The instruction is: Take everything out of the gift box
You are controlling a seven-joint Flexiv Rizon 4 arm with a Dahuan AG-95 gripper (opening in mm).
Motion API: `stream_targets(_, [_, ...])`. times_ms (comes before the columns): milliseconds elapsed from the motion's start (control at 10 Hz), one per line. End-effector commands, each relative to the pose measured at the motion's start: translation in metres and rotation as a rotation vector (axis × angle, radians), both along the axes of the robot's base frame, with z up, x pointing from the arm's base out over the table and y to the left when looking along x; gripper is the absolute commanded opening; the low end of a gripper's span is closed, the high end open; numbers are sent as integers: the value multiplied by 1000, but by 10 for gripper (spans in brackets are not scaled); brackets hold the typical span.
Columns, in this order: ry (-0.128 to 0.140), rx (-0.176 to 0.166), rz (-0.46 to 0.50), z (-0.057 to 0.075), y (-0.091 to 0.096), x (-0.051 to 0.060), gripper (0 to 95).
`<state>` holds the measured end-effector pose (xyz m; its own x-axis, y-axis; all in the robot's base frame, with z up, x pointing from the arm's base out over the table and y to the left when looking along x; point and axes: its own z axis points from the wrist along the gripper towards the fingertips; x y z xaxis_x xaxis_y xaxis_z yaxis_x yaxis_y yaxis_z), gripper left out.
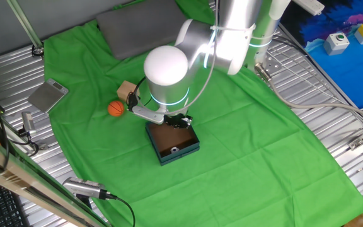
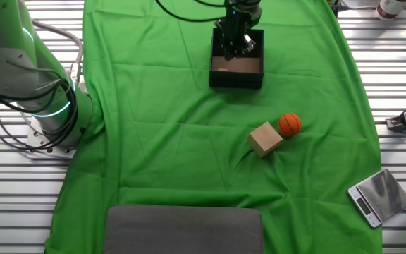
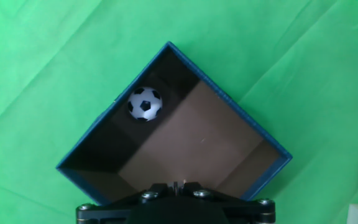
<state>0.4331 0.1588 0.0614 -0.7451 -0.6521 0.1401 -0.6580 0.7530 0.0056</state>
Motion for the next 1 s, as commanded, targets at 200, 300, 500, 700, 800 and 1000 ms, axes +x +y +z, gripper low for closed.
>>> stream_targets(200, [-5, -2, 0, 0, -1, 0, 380])
stream_targets(300, [-10, 1, -6, 0, -1, 0, 380])
stream_targets(500, [-12, 0, -18, -2, 1, 4, 380])
stream_targets(700, [-16, -2, -42, -1, 0, 7, 380])
stream_targets(800, [-12, -5, -45, -1, 0, 7, 380])
stream_targets(1000, [-12, -5, -33, -1, 0, 7, 380])
